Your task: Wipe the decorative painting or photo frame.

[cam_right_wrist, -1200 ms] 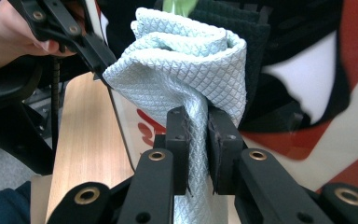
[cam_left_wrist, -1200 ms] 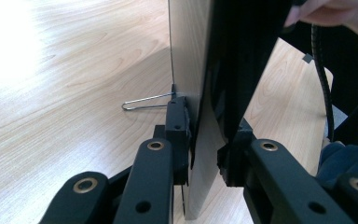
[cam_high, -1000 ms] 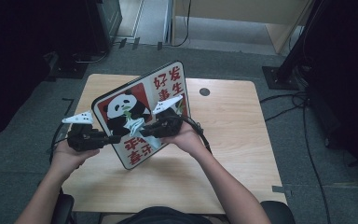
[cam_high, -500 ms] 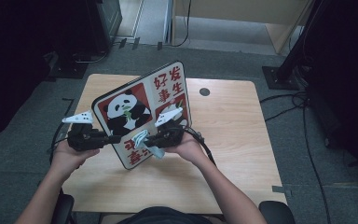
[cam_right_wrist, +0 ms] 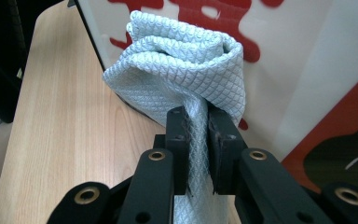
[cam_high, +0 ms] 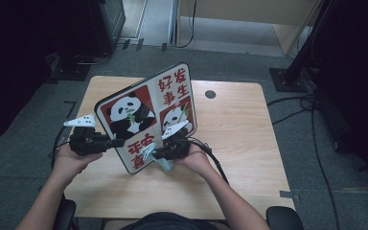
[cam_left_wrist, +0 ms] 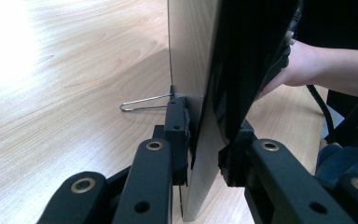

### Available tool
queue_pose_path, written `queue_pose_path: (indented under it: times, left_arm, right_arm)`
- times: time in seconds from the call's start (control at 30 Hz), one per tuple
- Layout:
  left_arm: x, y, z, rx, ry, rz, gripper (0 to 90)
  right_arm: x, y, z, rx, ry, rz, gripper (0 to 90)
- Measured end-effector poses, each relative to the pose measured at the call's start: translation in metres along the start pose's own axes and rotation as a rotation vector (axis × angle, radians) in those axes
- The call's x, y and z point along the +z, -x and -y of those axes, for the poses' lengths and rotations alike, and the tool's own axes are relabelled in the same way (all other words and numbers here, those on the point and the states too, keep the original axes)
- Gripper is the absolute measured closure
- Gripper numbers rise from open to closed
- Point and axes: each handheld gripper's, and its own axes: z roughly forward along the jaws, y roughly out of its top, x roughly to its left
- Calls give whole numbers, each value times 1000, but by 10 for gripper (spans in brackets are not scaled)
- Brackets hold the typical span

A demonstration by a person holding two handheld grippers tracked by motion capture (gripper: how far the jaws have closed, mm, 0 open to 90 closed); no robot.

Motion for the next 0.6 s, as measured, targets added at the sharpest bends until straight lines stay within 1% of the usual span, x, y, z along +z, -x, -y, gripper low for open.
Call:
queue_pose_path:
  times: [0.07,0.13,0.2,0.27,0.3,0.4,0.5,0.6]
  left_arm:
    - [0,0,0,2,1,3,759]
    - [1,0,0,1,2,4,755]
    - [0,0,0,1,3,8,748]
    - [0,-1,0,-4,9,13,726]
    - [-1,-1,-1,-5,10,15,711]
    - [-2,-1,-1,-5,19,16,693]
    - [-5,-1,-1,-6,21,18,685]
    - [-8,1,0,-1,21,11,681]
  right_arm:
    - [1,1,2,-3,-14,1,802]
    - [4,1,3,-5,-55,5,805]
    - [7,1,4,5,-90,-7,807]
    - [6,0,4,7,-94,-12,808]
    - [5,0,3,5,-93,-13,808]
    - [-1,-2,-2,2,-65,-13,808]
    - [-12,-5,-11,9,-26,-5,809]
    - [-22,-8,-23,9,-14,-2,809]
